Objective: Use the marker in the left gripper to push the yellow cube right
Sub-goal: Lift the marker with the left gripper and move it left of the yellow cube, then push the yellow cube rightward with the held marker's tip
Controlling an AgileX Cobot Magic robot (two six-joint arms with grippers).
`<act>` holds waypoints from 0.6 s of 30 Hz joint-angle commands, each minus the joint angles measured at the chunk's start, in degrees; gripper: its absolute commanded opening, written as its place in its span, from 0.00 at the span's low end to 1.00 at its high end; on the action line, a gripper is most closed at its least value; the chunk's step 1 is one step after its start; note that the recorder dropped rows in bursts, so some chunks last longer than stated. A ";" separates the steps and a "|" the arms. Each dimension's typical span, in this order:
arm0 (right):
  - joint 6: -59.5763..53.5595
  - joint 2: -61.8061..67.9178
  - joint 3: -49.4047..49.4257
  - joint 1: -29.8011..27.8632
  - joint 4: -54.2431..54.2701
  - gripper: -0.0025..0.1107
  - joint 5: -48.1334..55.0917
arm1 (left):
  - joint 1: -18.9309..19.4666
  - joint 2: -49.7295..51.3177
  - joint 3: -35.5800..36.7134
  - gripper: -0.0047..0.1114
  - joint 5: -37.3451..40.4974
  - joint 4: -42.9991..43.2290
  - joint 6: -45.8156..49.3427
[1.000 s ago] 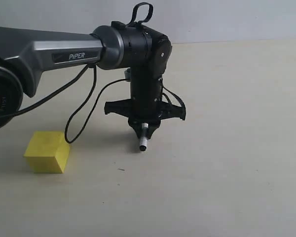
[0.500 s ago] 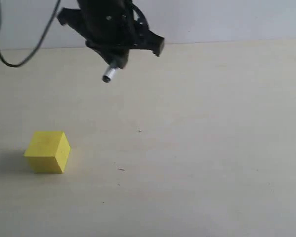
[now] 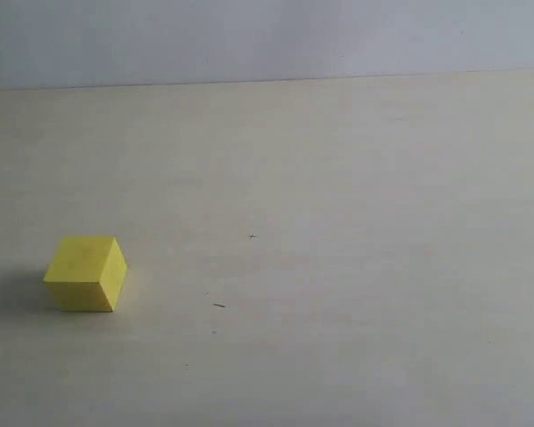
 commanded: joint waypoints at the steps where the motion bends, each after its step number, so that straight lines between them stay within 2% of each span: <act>1: 0.07 -0.37 0.30 -0.33 -0.24 0.02 -0.26 | 3.36 4.99 1.43 0.04 -10.28 0.51 21.26; 2: 0.07 -0.37 0.30 -0.33 -0.24 0.02 -0.26 | 4.22 5.78 1.43 0.04 -10.57 0.36 25.84; 4: 0.07 -0.37 0.30 -0.33 -0.24 0.02 -0.26 | 7.14 7.71 1.43 0.04 -11.46 -0.23 44.81; 6: 0.07 -0.37 0.30 -0.33 -0.24 0.02 -0.26 | 9.92 9.01 1.43 0.04 -19.12 -0.60 50.05; 8: 0.07 -0.37 0.30 -0.33 -0.24 0.02 -0.26 | 11.37 11.36 1.43 0.04 -25.16 -2.11 52.69; 11: 0.07 -0.37 0.30 -0.33 -0.24 0.02 -0.26 | 11.63 14.86 1.43 0.04 -26.60 -4.57 57.01; 13: 0.07 -0.37 0.30 -0.33 -0.24 0.02 -0.26 | 11.63 16.69 1.43 0.04 -30.32 -7.85 58.17; 18: 0.07 -0.37 0.30 -0.33 -0.24 0.02 -0.26 | 11.73 17.60 1.43 0.04 -28.48 -11.03 58.56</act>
